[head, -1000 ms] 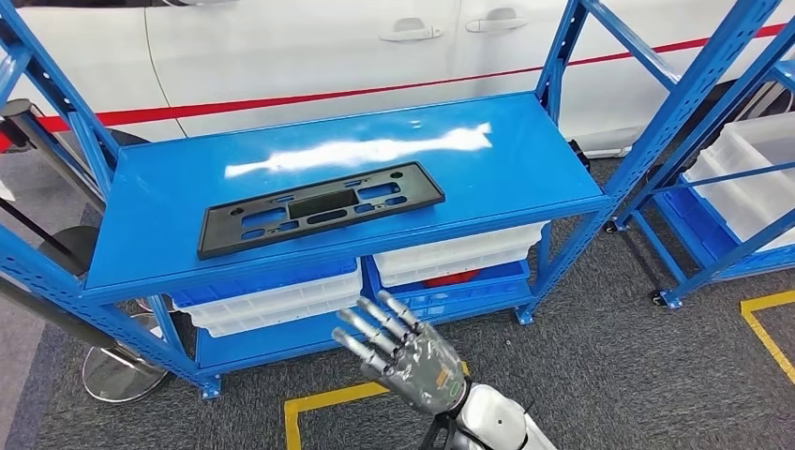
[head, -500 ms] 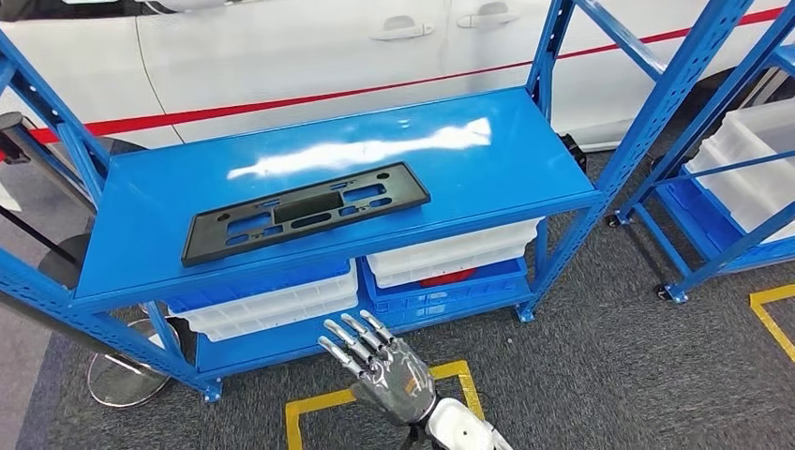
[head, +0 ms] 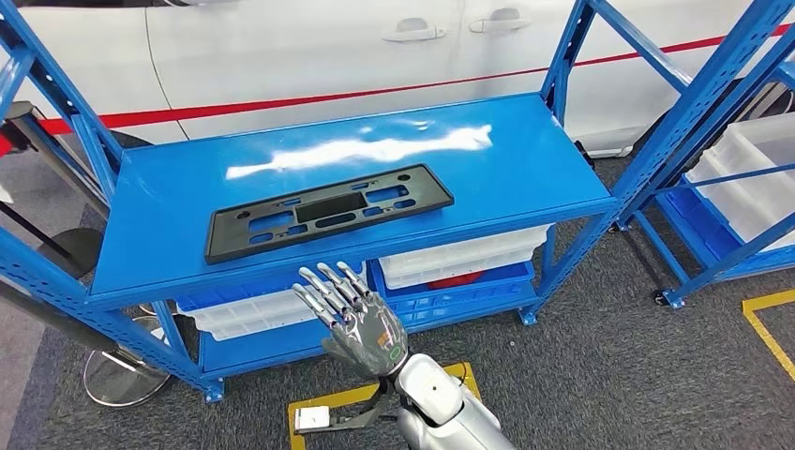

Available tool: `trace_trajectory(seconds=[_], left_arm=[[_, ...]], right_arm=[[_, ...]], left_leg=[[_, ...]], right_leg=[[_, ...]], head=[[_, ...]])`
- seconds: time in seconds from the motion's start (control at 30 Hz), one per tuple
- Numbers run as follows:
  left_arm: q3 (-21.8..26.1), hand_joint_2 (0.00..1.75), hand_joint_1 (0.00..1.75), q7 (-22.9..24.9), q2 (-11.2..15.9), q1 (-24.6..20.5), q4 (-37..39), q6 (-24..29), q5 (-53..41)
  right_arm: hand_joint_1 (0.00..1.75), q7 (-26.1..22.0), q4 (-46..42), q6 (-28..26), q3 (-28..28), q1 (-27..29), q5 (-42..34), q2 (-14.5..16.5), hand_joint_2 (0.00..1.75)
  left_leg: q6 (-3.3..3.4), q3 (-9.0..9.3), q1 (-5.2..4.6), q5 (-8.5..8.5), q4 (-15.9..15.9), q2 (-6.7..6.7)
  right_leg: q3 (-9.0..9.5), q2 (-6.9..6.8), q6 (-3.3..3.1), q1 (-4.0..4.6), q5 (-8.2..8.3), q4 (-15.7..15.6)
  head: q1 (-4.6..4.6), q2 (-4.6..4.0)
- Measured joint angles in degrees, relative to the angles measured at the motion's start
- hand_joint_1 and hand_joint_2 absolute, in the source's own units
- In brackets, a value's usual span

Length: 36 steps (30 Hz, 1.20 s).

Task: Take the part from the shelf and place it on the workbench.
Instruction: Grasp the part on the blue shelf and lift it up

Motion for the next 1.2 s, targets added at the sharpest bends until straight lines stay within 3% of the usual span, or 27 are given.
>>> trace_trajectory(seconds=[0.07, 0.1, 0.13, 0.2, 0.27, 0.33, 0.43, 0.47, 0.53, 0.57, 0.6, 0.63, 0.73, 0.8, 0.93, 1.0, 1.07, 1.1, 1.13, 1.2], left_arm=[[0.00, 0.00, 0.00, 0.08, 0.00, 0.03, 0.00, -0.06, -0.01], [0.00, 0.00, 0.00, 0.11, 0.00, 0.06, 0.00, -0.09, -0.01], [0.00, 0.00, 0.00, 0.12, 0.00, 0.08, 0.00, -0.10, -0.02], [0.00, 0.00, 0.00, 0.13, -0.03, 0.07, 0.00, -0.10, -0.04], [0.01, 0.00, 0.00, 0.14, -0.13, -0.02, 0.00, -0.14, -0.07], [0.01, 0.00, 0.00, 0.17, -0.20, -0.09, 0.00, -0.25, -0.16], [0.00, 0.00, 0.00, 0.32, -0.19, -0.11, 0.00, -0.54, -0.50], [0.00, 0.00, 0.00, 0.38, -0.18, -0.11, 0.00, -0.61, -0.59], [0.00, 0.00, 0.00, 0.47, -0.16, -0.06, 0.00, -0.70, -0.61], [0.00, 0.00, 0.00, 0.52, -0.16, 0.01, 0.00, -0.72, -0.62], [0.00, 0.00, 0.00, 0.56, -0.15, 0.08, 0.00, -0.72, -0.62], [0.00, 0.00, 0.00, 0.61, -0.13, 0.16, 0.00, -0.73, -0.62], [0.00, 0.00, 0.00, 0.71, -0.02, 0.21, 0.01, -0.74, -0.64], [0.00, 0.00, 0.00, 0.76, -0.01, 0.12, 0.02, -0.78, -0.64], [0.01, 0.00, 0.00, 0.78, 0.04, 0.21, 0.02, -0.82, -0.65], [0.02, 0.00, 0.00, 0.78, 0.06, 0.20, 0.02, -0.82, -0.64], [0.02, 0.00, 0.00, 0.78, 0.07, 0.23, 0.02, -0.84, -0.61], [0.02, 0.00, 0.00, 0.78, 0.07, 0.27, 0.02, -0.86, -0.58], [0.02, 0.00, 0.00, 0.78, 0.07, 0.31, 0.02, -0.87, -0.55], [0.02, 0.00, 0.00, 0.78, 0.06, 0.35, 0.02, -0.89, -0.52]], right_arm=[[0.00, 0.47, 0.72, 0.00, 0.44, -0.38, -0.15, 0.02, 1.75], [0.00, 0.65, 1.02, 0.00, 0.61, -0.43, -0.16, 0.02, 1.75], [0.00, 0.73, 1.24, 0.00, 0.77, -0.48, -0.16, 0.02, 1.75], [0.00, 0.81, 1.47, -0.01, 1.08, -0.71, -0.16, 0.02, 1.75], [0.00, 1.30, 1.58, -0.03, 1.35, -0.93, -0.18, 0.03, 1.75], [0.00, 2.33, 1.66, -0.05, 1.56, -0.91, -0.07, -0.01, 1.75], [0.00, 4.09, 1.57, -0.09, 1.93, -0.40, 0.71, -0.17, 1.75], [0.00, 4.49, 1.54, -0.10, 2.12, -0.20, 0.93, -0.22, 1.75], [0.00, 4.89, 1.51, -0.11, 2.48, 0.18, 1.14, -0.38, 1.75], [0.00, 4.95, 1.51, -0.11, 2.59, 0.44, 1.15, -0.48, 1.75], [0.00, 4.98, 1.52, -0.11, 2.65, 0.70, 1.15, -0.61, 1.75], [0.00, 5.05, 1.53, -0.11, 2.69, 0.92, 1.15, -0.72, 1.75], [0.00, 5.59, 1.53, -0.11, 2.83, 1.14, 1.27, -0.91, 1.75], [0.00, 6.16, 1.53, -0.05, 2.95, 1.20, 1.79, -1.04, 1.75], [0.00, 8.01, 1.54, 0.67, 3.14, 1.30, 3.50, -1.49, 1.75], [0.00, 8.88, 1.55, 1.05, 3.15, 1.23, 4.11, -1.74, 1.75], [0.00, 9.96, 1.82, 1.67, 3.15, 1.18, 4.92, -2.07, 1.75], [0.00, 10.47, 2.06, 2.07, 3.15, 1.18, 5.27, -2.24, 1.75], [0.00, 10.94, 2.38, 2.48, 3.15, 1.13, 5.61, -2.40, 1.75], [0.00, 11.49, 2.92, 2.89, 3.15, 0.85, 5.94, -2.60, 1.75]], left_leg=[[0.34, 0.17, -0.28, -0.23, 0.02, -0.06], [0.46, 0.37, -0.47, -0.41, 0.03, -0.13], [0.52, 0.66, -0.66, -0.60, 0.03, -0.22], [0.54, 1.48, -1.01, -1.17, 0.00, -0.37], [0.23, 1.95, -1.22, -1.72, -0.02, -0.38], [-0.29, 1.99, -1.10, -2.01, -0.16, -0.26], [-1.12, 1.89, -1.11, -3.21, 0.90, -0.06], [-1.42, 0.96, -1.06, -4.44, 3.11, -0.04], [-2.05, -2.91, -0.55, -7.55, 10.50, -0.02], [-2.39, -5.07, -0.26, -8.51, 14.07, -0.01], [-2.71, -6.52, 0.05, -8.37, 15.96, 0.00], [-3.01, -6.96, 0.33, -7.11, 15.74, 0.02], [-3.66, -3.28, 0.90, -0.48, 5.31, 0.16], [-3.28, -1.63, 0.83, 0.87, 1.16, 0.07], [-1.56, -1.52, 0.60, 0.76, 0.75, -0.06], [-0.78, -1.43, 0.67, 0.87, 0.47, -0.01], [-0.40, -1.45, 0.50, 0.74, 0.47, -0.01], [-0.32, -1.41, 0.40, 0.67, 0.48, -0.03], [-0.27, -1.32, 0.31, 0.60, 0.49, -0.06], [-0.33, -0.97, 0.17, 0.41, 0.50, -0.16]], right_leg=[[-4.08, 0.01, -0.07, 0.12, -1.82, 6.84], [-5.03, 0.02, -0.29, 0.26, -1.18, 7.75], [-4.88, 0.02, -0.62, 0.42, 0.42, 6.52], [-1.92, 0.05, -1.90, 1.01, 5.16, -1.03], [0.77, 0.02, -3.08, 1.60, 7.39, -7.13], [1.34, 0.05, -3.44, 1.95, 7.03, -8.46], [2.42, 0.08, -3.64, 1.34, 7.04, -9.90], [2.89, 0.00, -3.74, 1.05, 7.04, -10.33], [3.36, -0.14, -3.93, 0.94, 6.80, -10.49], [3.51, -0.15, -3.92, 0.91, 6.63, -10.47], [3.69, -0.11, -3.83, 0.85, 6.43, -10.42], [3.90, -0.05, -3.69, 0.74, 6.19, -10.33], [4.54, 0.14, -2.75, 0.46, 5.17, -9.59], [4.50, 0.20, -2.05, 0.61, 4.70, -9.10], [4.21, 0.20, -0.98, 0.37, 3.99, -8.41], [2.16, 0.16, -0.57, 0.20, 1.27, -3.95], [-1.81, 0.13, -0.37, 0.21, -2.05, 3.88], [-3.28, 0.13, -0.38, 0.23, -2.57, 6.50], [-3.93, 0.13, -0.47, 0.26, -2.07, 7.33], [-1.84, 0.14, -1.01, 0.43, 1.76, 2.29]], head=[[0.00, 0.00], [0.00, 0.00], [0.00, 0.00], [0.00, 0.00], [-0.04, 0.00], [-0.06, 0.00], [-0.04, 0.00], [-0.04, 0.00], [-0.06, 0.00], [-0.05, 0.00], [-0.05, 0.00], [-0.06, 0.00], [-0.05, 0.00], [-0.03, 0.00], [-0.01, 0.00], [-0.01, 0.00], [0.00, 0.00], [0.00, 0.00], [0.00, 0.00], [0.00, 0.00]])
